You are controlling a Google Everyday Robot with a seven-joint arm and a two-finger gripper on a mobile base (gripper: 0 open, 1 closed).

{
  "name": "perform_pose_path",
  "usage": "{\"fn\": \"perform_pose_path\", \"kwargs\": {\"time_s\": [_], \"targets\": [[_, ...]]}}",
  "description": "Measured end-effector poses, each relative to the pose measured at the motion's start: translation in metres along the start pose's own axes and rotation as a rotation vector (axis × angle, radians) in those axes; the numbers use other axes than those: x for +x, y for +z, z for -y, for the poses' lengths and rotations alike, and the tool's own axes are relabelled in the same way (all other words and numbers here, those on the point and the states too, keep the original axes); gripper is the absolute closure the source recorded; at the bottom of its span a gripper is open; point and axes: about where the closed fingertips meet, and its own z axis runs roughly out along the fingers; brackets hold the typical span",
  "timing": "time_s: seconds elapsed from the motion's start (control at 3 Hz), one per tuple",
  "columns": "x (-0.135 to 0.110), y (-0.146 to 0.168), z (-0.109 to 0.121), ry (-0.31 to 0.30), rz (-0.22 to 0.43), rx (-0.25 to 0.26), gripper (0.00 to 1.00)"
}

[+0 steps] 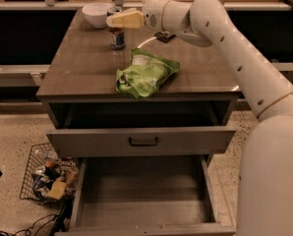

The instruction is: Place redbull can into middle drawer

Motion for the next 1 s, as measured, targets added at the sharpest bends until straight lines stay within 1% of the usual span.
{"fn": "perform_pose_path", "kwargs": {"time_s": [0.33,1.0], "targets": [[0.009,0.017,0.004,0.009,-0.015,-0.002,0.00],[0.033,0.038,0.015,0.041,-0.054,0.018,0.00]]}}
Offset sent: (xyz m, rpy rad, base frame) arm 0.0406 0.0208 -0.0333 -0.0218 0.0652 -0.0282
